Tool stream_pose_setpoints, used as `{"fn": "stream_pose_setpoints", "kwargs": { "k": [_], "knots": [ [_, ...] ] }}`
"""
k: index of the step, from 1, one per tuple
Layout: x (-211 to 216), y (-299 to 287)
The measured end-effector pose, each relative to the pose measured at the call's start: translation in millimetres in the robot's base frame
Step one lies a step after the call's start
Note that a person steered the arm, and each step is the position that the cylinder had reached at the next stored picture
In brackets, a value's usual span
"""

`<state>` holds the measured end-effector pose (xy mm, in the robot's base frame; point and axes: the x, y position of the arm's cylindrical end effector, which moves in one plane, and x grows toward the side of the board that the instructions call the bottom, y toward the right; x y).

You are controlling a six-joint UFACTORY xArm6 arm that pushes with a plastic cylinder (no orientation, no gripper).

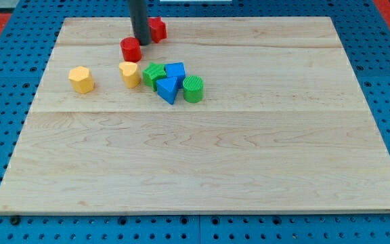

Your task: Move the red circle towards the bottom center

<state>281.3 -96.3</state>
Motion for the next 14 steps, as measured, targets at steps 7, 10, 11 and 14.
{"fn": "stream_pose_setpoints", "kwargs": {
  "k": [7,10,11,14],
  "knots": [
    [58,177],
    [163,210],
    [202,181],
    [269,195]
  ]
}}
